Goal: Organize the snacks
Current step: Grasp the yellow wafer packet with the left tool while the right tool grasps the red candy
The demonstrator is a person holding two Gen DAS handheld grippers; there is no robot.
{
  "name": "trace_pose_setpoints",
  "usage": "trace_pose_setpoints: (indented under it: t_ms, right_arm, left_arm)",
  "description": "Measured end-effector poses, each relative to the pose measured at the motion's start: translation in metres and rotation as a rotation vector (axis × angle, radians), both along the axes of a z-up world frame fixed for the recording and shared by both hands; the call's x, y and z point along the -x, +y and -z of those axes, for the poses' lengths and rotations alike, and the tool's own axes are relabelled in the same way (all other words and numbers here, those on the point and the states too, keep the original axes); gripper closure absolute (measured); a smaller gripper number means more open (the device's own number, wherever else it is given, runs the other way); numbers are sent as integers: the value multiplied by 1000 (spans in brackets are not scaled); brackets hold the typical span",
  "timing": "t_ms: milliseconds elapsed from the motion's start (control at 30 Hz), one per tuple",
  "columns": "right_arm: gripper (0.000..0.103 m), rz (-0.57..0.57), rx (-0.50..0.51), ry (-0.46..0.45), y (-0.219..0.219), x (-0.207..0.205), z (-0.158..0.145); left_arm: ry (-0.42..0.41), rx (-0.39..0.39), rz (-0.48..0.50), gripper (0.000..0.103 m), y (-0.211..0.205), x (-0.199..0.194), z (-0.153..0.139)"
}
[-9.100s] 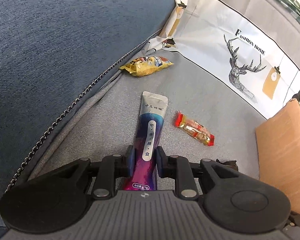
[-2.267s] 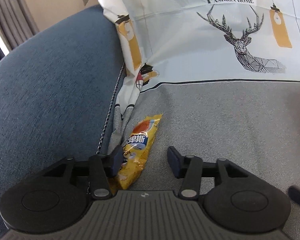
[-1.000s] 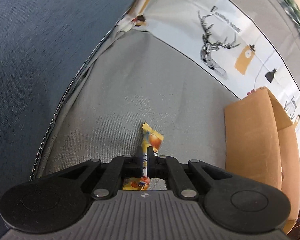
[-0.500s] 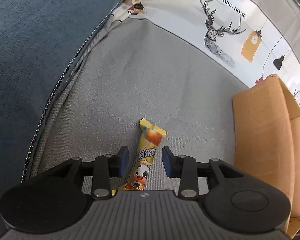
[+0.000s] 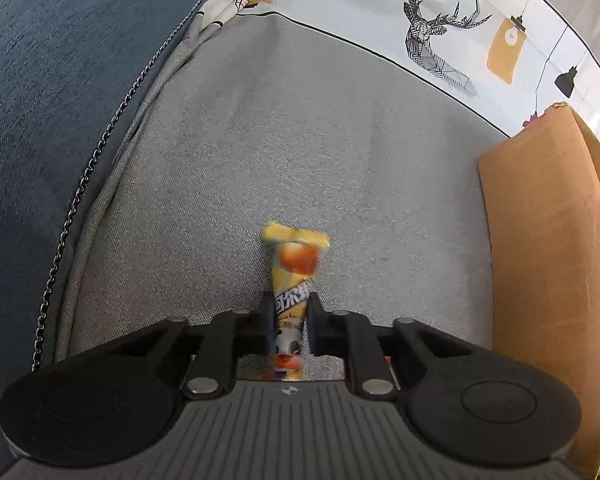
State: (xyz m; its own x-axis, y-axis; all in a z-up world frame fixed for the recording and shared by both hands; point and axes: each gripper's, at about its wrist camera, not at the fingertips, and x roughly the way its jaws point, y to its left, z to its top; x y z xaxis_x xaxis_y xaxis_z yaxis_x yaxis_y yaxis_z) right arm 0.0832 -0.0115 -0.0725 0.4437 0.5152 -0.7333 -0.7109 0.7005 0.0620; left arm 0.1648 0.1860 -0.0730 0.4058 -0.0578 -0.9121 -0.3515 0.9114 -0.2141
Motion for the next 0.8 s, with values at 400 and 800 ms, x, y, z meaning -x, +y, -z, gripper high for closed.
trace_pose_setpoints:
  t_ms: [400,800]
  right_arm:
    - [84,136,-39,-36,-11,-3,-23]
    - [84,234,-179,-204,-45,-10,-99]
  left_arm:
    - [-156,50,-24,93,5,5,-21]
    - [-391,42,-71,93,0,12,-62]
